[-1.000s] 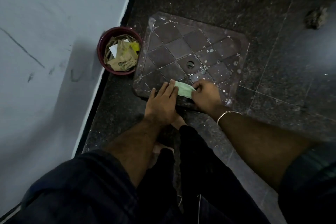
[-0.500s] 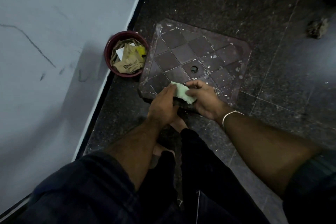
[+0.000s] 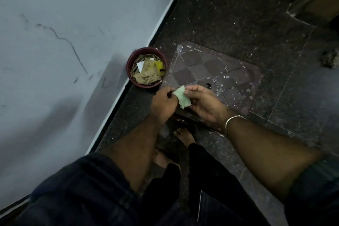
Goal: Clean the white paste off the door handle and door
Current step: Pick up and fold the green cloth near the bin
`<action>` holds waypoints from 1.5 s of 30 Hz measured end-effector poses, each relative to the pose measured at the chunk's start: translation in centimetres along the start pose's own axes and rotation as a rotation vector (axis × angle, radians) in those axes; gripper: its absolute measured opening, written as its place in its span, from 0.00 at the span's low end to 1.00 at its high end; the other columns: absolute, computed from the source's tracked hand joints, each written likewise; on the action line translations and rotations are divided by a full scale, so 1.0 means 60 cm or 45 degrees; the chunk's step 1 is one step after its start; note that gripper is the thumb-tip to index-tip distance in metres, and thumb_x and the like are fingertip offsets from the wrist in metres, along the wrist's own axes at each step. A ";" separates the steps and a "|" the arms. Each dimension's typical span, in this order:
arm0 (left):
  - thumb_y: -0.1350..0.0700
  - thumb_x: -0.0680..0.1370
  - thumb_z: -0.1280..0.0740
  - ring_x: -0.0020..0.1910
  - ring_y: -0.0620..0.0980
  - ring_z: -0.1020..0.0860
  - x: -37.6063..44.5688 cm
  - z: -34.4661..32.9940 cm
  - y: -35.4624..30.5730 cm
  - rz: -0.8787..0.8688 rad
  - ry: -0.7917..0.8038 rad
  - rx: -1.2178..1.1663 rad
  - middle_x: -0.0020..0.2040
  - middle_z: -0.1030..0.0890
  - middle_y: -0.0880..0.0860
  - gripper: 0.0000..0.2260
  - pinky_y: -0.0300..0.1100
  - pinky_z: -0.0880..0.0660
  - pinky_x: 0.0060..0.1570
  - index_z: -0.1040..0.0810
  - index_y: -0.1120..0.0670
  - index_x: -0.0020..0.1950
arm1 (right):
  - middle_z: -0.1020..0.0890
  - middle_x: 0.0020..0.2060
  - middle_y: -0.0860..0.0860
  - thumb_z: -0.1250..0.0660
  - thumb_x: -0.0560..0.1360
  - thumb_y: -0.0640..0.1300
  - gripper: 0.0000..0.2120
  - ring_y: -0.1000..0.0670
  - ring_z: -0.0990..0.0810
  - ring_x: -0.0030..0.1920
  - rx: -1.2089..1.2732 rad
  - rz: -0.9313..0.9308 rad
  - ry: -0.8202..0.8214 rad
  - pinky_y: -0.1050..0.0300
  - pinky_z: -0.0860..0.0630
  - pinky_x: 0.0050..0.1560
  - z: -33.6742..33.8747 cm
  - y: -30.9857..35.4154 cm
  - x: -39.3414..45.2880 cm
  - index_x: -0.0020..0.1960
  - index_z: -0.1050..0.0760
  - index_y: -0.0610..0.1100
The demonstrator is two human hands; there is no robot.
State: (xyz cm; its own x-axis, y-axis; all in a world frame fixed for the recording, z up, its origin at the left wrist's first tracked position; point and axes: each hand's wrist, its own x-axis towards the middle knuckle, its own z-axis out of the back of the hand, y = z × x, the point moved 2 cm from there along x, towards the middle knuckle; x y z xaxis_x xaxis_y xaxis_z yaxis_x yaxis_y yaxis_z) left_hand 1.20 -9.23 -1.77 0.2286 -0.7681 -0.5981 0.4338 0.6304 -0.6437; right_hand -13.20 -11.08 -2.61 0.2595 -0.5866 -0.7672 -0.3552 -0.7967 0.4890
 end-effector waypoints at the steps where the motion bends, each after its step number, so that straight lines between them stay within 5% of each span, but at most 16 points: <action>1: 0.59 0.78 0.35 0.42 0.44 0.21 -0.002 0.010 -0.003 0.019 -0.024 -0.069 0.45 0.17 0.48 0.08 0.30 0.29 0.38 0.17 0.52 0.54 | 0.17 0.39 0.44 0.34 0.75 0.29 0.08 0.49 0.17 0.37 -0.017 0.019 0.011 0.57 0.18 0.36 -0.012 0.006 -0.002 0.46 0.23 0.40; 8: 0.63 0.79 0.34 0.32 0.41 0.21 -0.034 0.085 -0.034 0.080 -0.228 -0.657 0.34 0.18 0.46 0.11 0.34 0.25 0.32 0.19 0.51 0.40 | 0.18 0.36 0.44 0.33 0.72 0.24 0.11 0.51 0.17 0.33 -0.126 0.142 0.132 0.58 0.18 0.35 -0.108 0.052 -0.029 0.49 0.25 0.38; 19: 0.59 0.83 0.43 0.38 0.48 0.15 -0.103 0.213 -0.074 0.181 -0.267 -1.248 0.44 0.13 0.55 0.13 0.40 0.20 0.33 0.18 0.56 0.52 | 0.22 0.36 0.46 0.25 0.68 0.28 0.12 0.55 0.24 0.33 -0.595 0.544 0.100 0.64 0.23 0.33 -0.263 0.079 -0.079 0.43 0.25 0.41; 23: 0.51 0.86 0.47 0.39 0.51 0.17 -0.121 0.239 -0.075 0.183 -0.266 -1.292 0.49 0.15 0.58 0.19 0.44 0.20 0.43 0.22 0.60 0.63 | 0.22 0.35 0.48 0.24 0.67 0.29 0.14 0.57 0.24 0.32 -0.710 0.649 0.109 0.66 0.23 0.34 -0.301 0.076 -0.092 0.42 0.25 0.43; 26: 0.48 0.85 0.44 0.44 0.54 0.17 -0.132 0.258 -0.075 0.150 -0.288 -1.277 0.52 0.15 0.60 0.19 0.46 0.20 0.46 0.20 0.60 0.62 | 0.22 0.34 0.49 0.24 0.67 0.30 0.13 0.60 0.24 0.30 -0.749 0.674 0.117 0.66 0.24 0.33 -0.321 0.073 -0.099 0.45 0.24 0.40; 31: 0.58 0.83 0.36 0.41 0.51 0.17 -0.149 0.288 -0.071 0.084 -0.405 -1.257 0.47 0.16 0.57 0.06 0.44 0.19 0.41 0.20 0.57 0.52 | 0.26 0.37 0.48 0.20 0.66 0.38 0.17 0.53 0.27 0.36 -0.831 0.706 0.120 0.58 0.25 0.40 -0.353 0.069 -0.110 0.49 0.24 0.40; 36: 0.59 0.84 0.39 0.43 0.53 0.17 -0.168 0.330 -0.065 0.079 -0.488 -1.241 0.46 0.16 0.58 0.08 0.52 0.19 0.50 0.21 0.58 0.51 | 0.25 0.45 0.45 0.21 0.68 0.40 0.21 0.51 0.23 0.42 -0.754 0.526 0.264 0.54 0.22 0.45 -0.390 0.060 -0.120 0.57 0.26 0.42; 41: 0.60 0.85 0.42 0.49 0.56 0.17 -0.192 0.371 -0.070 0.028 -0.569 -1.248 0.54 0.17 0.63 0.10 0.46 0.17 0.41 0.22 0.61 0.57 | 0.18 0.52 0.37 0.25 0.73 0.40 0.16 0.43 0.17 0.48 -0.643 0.320 0.509 0.48 0.21 0.47 -0.429 0.049 -0.134 0.58 0.23 0.39; 45: 0.58 0.85 0.41 0.55 0.60 0.18 -0.209 0.405 -0.075 -0.035 -0.644 -1.192 0.56 0.18 0.64 0.11 0.54 0.18 0.52 0.22 0.61 0.59 | 0.16 0.47 0.39 0.27 0.74 0.41 0.12 0.45 0.17 0.47 -0.642 0.341 0.620 0.49 0.21 0.47 -0.468 0.047 -0.150 0.55 0.21 0.36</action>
State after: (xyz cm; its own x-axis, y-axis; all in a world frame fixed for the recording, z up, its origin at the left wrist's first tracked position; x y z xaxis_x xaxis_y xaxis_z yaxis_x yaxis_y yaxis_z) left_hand 17.58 -5.14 20.25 0.6576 -0.6054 -0.4483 -0.3496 0.2819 -0.8935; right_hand 8.66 -12.15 17.34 0.6318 -0.6746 -0.3818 -0.0383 -0.5191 0.8539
